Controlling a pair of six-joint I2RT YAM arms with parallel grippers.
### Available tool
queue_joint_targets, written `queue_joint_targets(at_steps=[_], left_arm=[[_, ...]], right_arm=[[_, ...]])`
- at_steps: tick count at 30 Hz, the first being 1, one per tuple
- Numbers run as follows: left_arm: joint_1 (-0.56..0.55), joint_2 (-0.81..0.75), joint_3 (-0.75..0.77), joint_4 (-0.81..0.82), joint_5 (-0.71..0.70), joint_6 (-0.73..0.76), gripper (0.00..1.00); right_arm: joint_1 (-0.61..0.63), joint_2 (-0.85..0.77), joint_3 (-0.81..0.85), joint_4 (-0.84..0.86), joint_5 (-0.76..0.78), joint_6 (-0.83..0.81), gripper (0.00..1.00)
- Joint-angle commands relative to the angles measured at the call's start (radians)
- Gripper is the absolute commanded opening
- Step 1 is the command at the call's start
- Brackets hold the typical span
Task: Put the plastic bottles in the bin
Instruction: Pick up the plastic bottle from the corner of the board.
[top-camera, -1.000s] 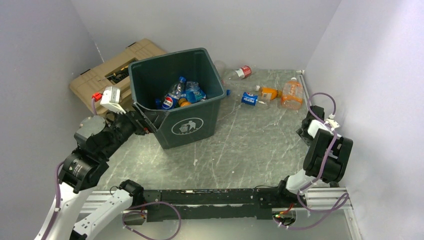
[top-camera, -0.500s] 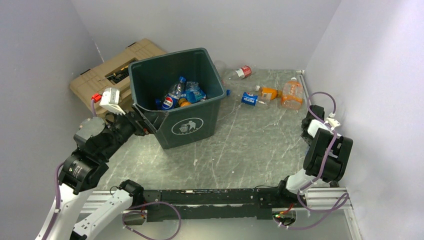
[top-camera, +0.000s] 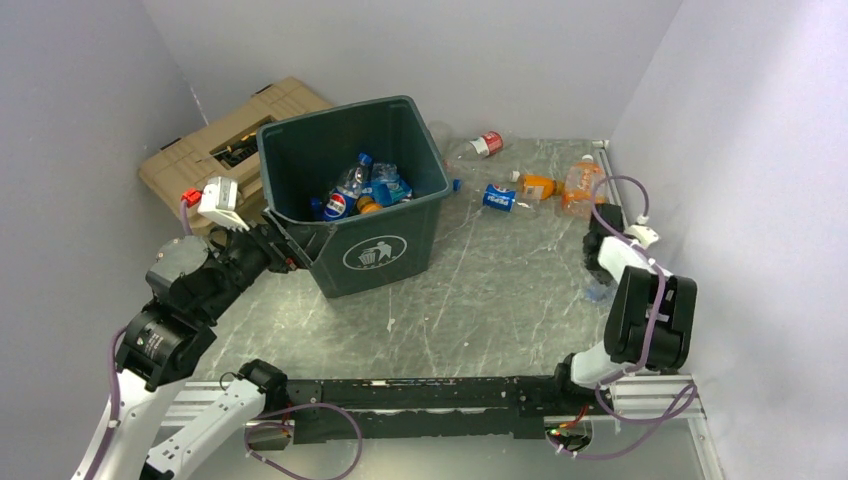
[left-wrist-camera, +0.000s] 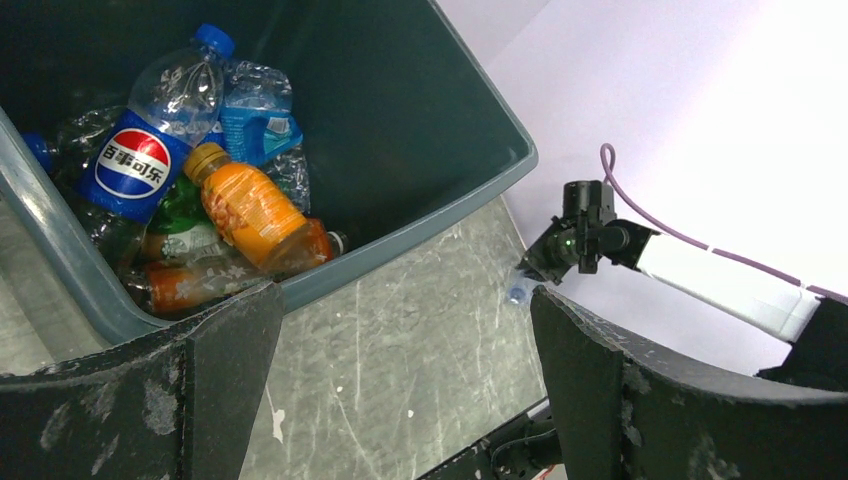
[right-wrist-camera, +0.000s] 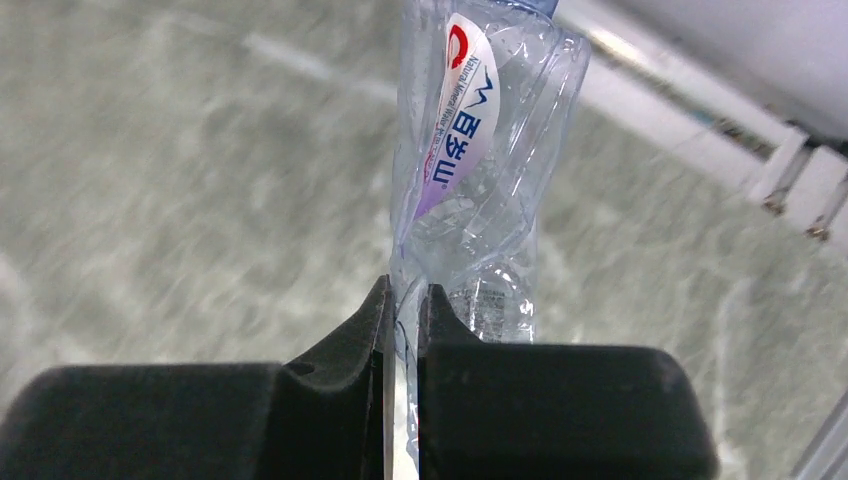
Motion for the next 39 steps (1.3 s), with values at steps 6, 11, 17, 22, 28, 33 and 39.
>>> queue_joint_targets(at_steps=[6,11,17,22,28,33,39], left_arm=[[-0.001,-0.008,0.018,-0.004,-0.006,-0.011,0.99],[-0.001,-0.015,0.045,-0.015,-0.045,0.021,0.99],[-0.001,0.012,0.075,-0.012,-0.06,0.066,1.0],[-0.001,0.061,0.15,0.008,-0.167,0.11,0.99],[-0.001,0.142,0.245,0.1,-0.124,0.137,0.99],[-0.001,0.186,0.244,0.244,0.119,0.142,0.99],[-0.001,0.219,0.203,0.396,0.399,0.115,1.0]], right_arm=[[0.332,-0.186,0.133,-0.115,0.021,0.271,0.0],[0.591,-0.346,0.162,-0.075,0.057,0.296,0.0],[1.051,-0.527,0.209,0.123,0.269,0.047,0.0],[1.454,-0.571,0.26,0.34,0.441,-0.361,0.0],[1.77,-0.561,0.265,0.51,0.317,-0.697,0.0],[1.942,-0.57,0.244,0.531,0.205,-0.82,0.0],[1.972,-0.676,0.112,0.6,0.01,-0.792,0.0]])
